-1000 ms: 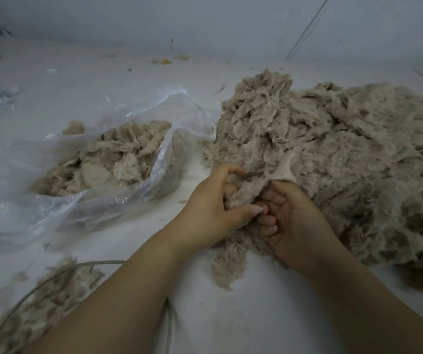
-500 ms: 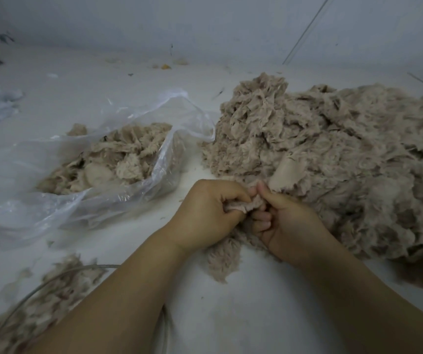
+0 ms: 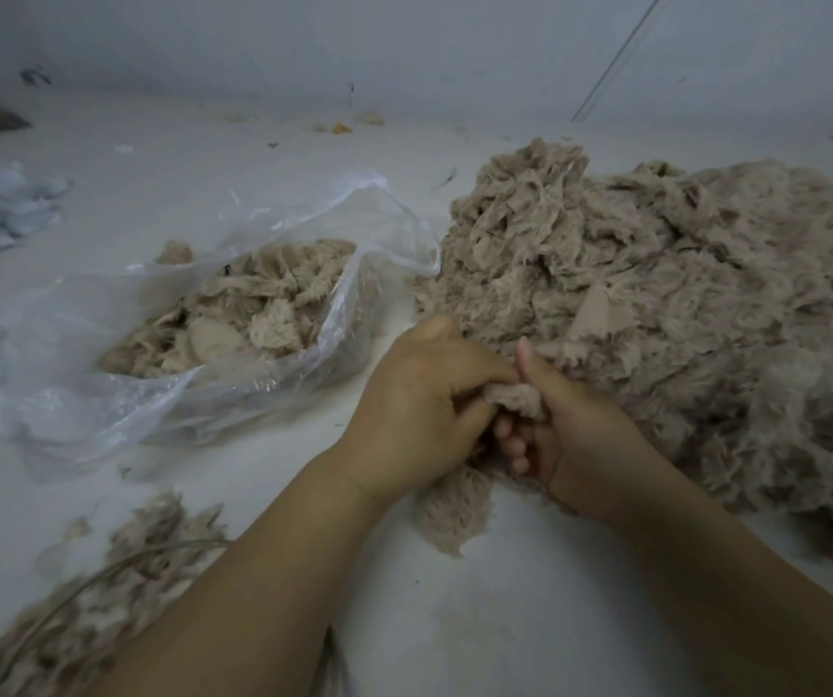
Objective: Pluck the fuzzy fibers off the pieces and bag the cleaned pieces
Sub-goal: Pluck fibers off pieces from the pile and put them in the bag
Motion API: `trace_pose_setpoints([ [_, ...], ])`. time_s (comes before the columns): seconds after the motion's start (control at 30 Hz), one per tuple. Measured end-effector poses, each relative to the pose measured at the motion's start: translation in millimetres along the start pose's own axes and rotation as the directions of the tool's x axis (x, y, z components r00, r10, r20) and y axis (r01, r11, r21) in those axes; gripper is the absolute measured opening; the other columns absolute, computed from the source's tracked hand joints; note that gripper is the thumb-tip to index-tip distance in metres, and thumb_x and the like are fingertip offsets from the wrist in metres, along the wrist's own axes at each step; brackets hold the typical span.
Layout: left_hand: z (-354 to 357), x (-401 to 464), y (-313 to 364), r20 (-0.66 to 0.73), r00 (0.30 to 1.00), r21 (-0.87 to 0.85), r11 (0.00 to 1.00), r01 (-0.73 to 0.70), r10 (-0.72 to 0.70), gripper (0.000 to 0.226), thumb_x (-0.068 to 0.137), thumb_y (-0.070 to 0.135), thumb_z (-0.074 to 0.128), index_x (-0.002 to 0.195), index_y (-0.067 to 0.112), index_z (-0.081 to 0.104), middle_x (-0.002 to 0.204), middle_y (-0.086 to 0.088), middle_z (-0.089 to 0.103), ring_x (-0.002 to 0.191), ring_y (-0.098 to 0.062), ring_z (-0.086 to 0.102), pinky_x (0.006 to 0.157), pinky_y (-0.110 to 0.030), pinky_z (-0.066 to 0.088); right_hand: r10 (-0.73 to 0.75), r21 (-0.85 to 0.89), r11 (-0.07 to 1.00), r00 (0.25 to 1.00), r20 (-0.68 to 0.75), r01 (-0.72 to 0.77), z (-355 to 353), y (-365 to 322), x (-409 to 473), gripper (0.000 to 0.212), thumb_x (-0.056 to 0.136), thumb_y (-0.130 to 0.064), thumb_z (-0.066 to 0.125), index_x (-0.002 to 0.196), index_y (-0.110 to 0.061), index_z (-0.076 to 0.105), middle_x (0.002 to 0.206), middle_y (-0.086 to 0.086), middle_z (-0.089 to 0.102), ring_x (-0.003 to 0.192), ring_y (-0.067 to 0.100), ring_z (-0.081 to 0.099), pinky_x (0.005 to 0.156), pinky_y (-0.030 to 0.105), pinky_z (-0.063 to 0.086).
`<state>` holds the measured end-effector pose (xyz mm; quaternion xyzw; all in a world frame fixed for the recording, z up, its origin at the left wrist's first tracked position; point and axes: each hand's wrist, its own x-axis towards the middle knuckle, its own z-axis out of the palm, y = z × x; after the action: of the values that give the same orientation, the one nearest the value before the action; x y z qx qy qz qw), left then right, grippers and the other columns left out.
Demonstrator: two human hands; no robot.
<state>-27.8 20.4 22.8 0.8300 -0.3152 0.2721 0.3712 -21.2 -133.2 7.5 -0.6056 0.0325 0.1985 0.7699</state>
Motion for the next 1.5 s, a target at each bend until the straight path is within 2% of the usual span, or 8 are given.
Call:
trace_pose_setpoints([
  [0.23, -5.9, 0.2, 8.5, 0.099, 0.994, -0.067, 0.996, 0.053, -0.047, 0.057, 0.06, -0.015, 0.059, 0.105, 0.018, 0.071, 0.089, 0.012, 0.065, 0.088, -0.017, 0.055, 0.071, -0.035, 0.048, 0.044, 0.081, 0.995, 0.997, 0.065, -0.049, -4.0, -0.9, 4.5, 0.062, 0.079, -0.048, 0.061, 0.117, 0.0, 0.062, 0.104, 0.036, 0.054, 0.097, 0.023, 0.033, 0.079, 0.04, 0.015],
  [0.27, -6.6, -3.8, 9.0, 0.096, 0.994, -0.059, 0.997, 0.058, -0.053, 0.055, 0.06, -0.017, 0.061, 0.103, 0.017, 0.071, 0.086, 0.01, 0.066, 0.085, -0.017, 0.055, 0.068, -0.034, 0.048, 0.055, 0.049, 0.997, 0.996, 0.066, -0.058, -2.5, -0.9, 3.4, 0.065, 0.077, -0.049, 0.063, 0.121, 0.0, 0.061, 0.106, 0.046, 0.043, 0.111, 0.071, 0.032, 0.105, 0.068, 0.021],
  [0.47, -0.6, -17.0, 13.4, -0.015, 0.998, -0.056, 0.997, 0.062, -0.063, 0.037, 0.062, -0.023, 0.066, 0.081, 0.006, 0.078, 0.071, 0.0, 0.068, 0.064, -0.009, 0.053, 0.059, -0.017, 0.042, 0.168, -0.118, 0.981, 0.977, 0.131, -0.152, 0.4, 0.8, 4.5, 0.073, 0.063, -0.062, 0.07, 0.104, -0.002, 0.068, 0.095, 0.023, 0.069, 0.085, 0.039, 0.068, 0.077, 0.042, 0.058],
  [0.63, 12.6, -9.9, 14.6, -0.055, 0.998, -0.148, 0.989, 0.0, -0.008, 0.017, 0.067, -0.018, 0.076, 0.073, -0.002, 0.074, 0.081, -0.01, 0.072, 0.079, -0.017, 0.066, 0.072, -0.028, 0.054, 0.224, 0.152, 0.958, 0.967, 0.119, -0.241, -6.1, -2.9, 9.5, 0.033, 0.073, -0.046, 0.068, 0.083, -0.016, 0.063, 0.057, -0.003, 0.044, 0.039, 0.003, 0.037, 0.031, 0.013, 0.02],
  [0.9, -3.5, -20.4, -0.2, -0.107, 0.94, -0.183, 0.936, 0.302, -0.324, 0.029, 0.063, -0.017, 0.053, 0.06, 0.009, 0.067, 0.079, 0.004, 0.053, 0.075, -0.004, 0.052, 0.067, -0.013, 0.04, 0.153, 0.264, 0.945, 0.975, 0.163, -0.193, -5.7, 1.3, 14.1, 0.028, 0.076, -0.021, 0.062, 0.048, -0.02, 0.055, 0.046, -0.008, 0.031, 0.034, 0.001, 0.025, 0.029, 0.012, 0.022],
  [1.07, -13.6, -16.1, -3.9, 0.115, 0.77, -0.645, 0.542, 0.538, -0.627, 0.014, 0.07, 0.008, 0.053, 0.061, 0.01, 0.063, 0.069, -0.001, 0.058, 0.058, -0.019, 0.052, 0.044, -0.024, 0.04, 0.141, 0.288, 0.941, 0.98, 0.14, -0.177, -4.1, 2.0, 15.2, 0.027, 0.075, -0.023, 0.065, 0.049, -0.018, 0.06, 0.046, -0.008, 0.033, 0.033, 0.002, 0.027, 0.03, 0.012, 0.023],
  [1.2, -1.9, -18.9, 0.2, 0.169, 0.779, -0.345, 0.704, 0.621, -0.604, 0.045, 0.06, 0.018, 0.091, 0.09, 0.024, 0.058, 0.085, 0.004, 0.062, 0.063, -0.016, 0.065, 0.051, -0.035, 0.055, 0.119, 0.238, 0.96, 0.985, 0.126, -0.146, -1.4, 1.6, 13.0, 0.022, 0.075, -0.025, 0.065, 0.058, -0.014, 0.074, 0.047, -0.008, 0.034, 0.033, 0.002, 0.027, 0.03, 0.012, 0.025],
  [1.5, 1.9, -19.6, -5.8, 0.025, 0.814, -0.285, 0.777, 0.562, -0.58, 0.009, 0.092, 0.012, 0.067, 0.087, 0.02, 0.067, 0.051, 0.018, 0.058, 0.043, 0.005, 0.048, 0.048, -0.009, 0.035, 0.096, 0.23, 0.966, 0.99, 0.102, -0.118, 2.0, 3.0, 10.1, 0.018, 0.072, -0.026, 0.069, 0.08, -0.012, 0.06, 0.05, -0.007, 0.036, 0.035, 0.001, 0.028, 0.031, 0.012, 0.026],
])
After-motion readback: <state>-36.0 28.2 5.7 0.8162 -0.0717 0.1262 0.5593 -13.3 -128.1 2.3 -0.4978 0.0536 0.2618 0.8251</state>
